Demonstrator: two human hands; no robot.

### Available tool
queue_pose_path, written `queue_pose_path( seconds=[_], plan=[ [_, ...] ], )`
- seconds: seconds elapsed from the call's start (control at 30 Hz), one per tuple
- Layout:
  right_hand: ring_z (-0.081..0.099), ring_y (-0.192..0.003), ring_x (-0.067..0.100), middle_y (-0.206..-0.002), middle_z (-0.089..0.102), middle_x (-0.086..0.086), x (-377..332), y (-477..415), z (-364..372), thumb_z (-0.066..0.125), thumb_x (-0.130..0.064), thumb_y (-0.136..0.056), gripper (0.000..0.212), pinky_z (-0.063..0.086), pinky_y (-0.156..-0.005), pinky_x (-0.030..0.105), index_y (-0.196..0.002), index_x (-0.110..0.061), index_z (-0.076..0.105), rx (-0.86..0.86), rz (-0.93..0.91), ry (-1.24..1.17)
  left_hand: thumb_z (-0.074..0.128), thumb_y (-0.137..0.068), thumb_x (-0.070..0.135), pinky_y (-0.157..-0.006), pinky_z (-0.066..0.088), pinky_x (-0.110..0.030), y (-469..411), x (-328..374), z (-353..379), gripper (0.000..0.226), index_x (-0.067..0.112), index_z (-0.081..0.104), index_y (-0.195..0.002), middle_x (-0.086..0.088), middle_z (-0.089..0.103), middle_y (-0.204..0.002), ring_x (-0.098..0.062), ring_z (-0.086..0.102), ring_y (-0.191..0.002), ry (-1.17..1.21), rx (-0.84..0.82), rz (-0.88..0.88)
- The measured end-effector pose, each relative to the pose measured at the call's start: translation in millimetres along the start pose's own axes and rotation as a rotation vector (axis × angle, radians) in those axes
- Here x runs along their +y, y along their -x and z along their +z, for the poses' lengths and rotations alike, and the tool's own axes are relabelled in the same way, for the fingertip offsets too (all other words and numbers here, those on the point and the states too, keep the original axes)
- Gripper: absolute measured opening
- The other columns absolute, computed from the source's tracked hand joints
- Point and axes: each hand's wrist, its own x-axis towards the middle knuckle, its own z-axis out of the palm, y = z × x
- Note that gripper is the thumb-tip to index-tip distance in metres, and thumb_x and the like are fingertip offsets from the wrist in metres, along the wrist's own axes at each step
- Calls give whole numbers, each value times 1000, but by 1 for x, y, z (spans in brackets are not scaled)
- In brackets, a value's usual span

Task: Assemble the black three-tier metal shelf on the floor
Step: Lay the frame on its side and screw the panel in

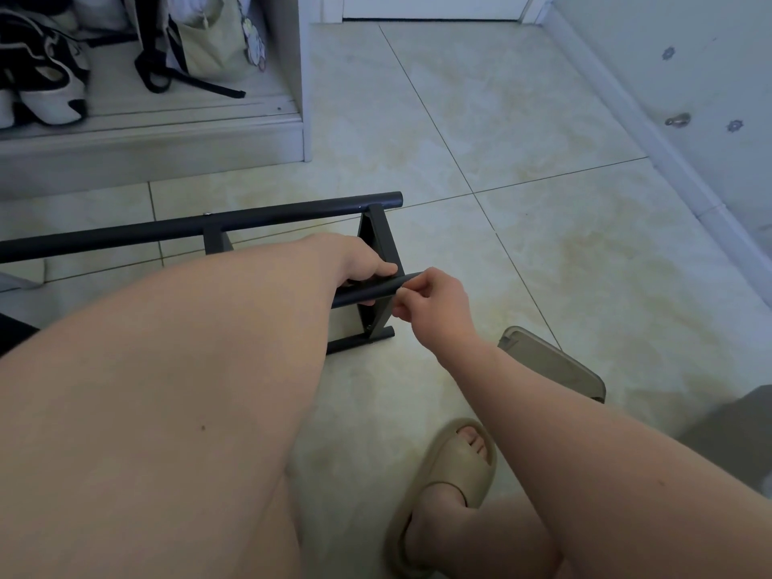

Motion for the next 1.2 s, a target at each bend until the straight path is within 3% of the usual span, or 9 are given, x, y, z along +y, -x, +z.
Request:
queue_pose_path(
  seconds=[0.07,0.2,0.43,0.6,0.77,0.93,1.07,1.13,1.2],
  plan=[
    [74,-72,26,-62,71,0,2,0,4,61,-2,-92,15,60,-81,54,-80,-11,58,14,62,-117,59,-97,48,-108,45,-42,1,0,1,45,9,75,-114,-6,78,-102,-22,72,-104,3,1,3],
    [71,-60,12,-56,69,-6,2,0,8,60,-1,-94,12,60,-84,54,-84,-8,59,39,149,-270,59,-98,48,-108,46,-42,4,2,1,44,9,75,-112,-6,78,-101,-21,71,-108,7,8,2],
    [73,-78,27,-79,73,9,-2,6,8,58,-6,-95,22,51,-58,24,-77,-17,51,51,-3,80,59,-99,44,-107,48,-44,7,1,4,44,6,71,-117,-11,76,-109,-26,70,-111,19,-33,-3],
    [67,-66,21,-69,69,2,4,6,7,58,-2,-96,22,57,-70,40,-78,-14,52,37,-13,-21,58,-99,44,-108,47,-44,6,-1,4,45,6,71,-119,-11,75,-112,-26,69,-112,31,-54,8],
    [72,-71,19,-69,71,0,8,10,9,57,-2,-96,20,59,-85,49,-85,-18,60,32,-23,-63,56,-100,45,-111,44,-43,6,-3,3,46,6,71,-121,-9,74,-116,-26,67,-117,44,-91,14],
    [73,-74,23,-73,71,1,7,7,7,56,4,-95,28,59,-88,52,-82,-19,68,24,11,-152,56,-100,43,-99,52,-39,3,-2,3,45,5,71,-119,-10,76,-111,-26,70,-110,28,-61,36],
    [70,-67,16,-69,71,-1,10,11,6,57,3,-94,26,59,-89,50,-82,-16,70,3,62,-226,54,-103,38,-54,47,-23,3,-3,6,42,6,64,-127,-8,73,-119,-25,73,-91,113,-119,17],
    [70,-72,22,-72,70,-1,10,12,5,58,0,-94,25,59,-87,51,-82,-19,69,9,17,-131,56,-102,35,-55,48,-23,4,-4,7,39,6,65,-125,-7,74,-117,-23,71,-80,149,-107,27],
    [69,-73,24,-69,69,-3,10,13,3,58,0,-93,25,59,-85,52,-82,-20,69,12,8,-105,58,-101,34,-70,54,-29,4,-5,8,37,5,65,-124,-8,74,-115,-25,71,-83,172,-108,37]
  ],
)
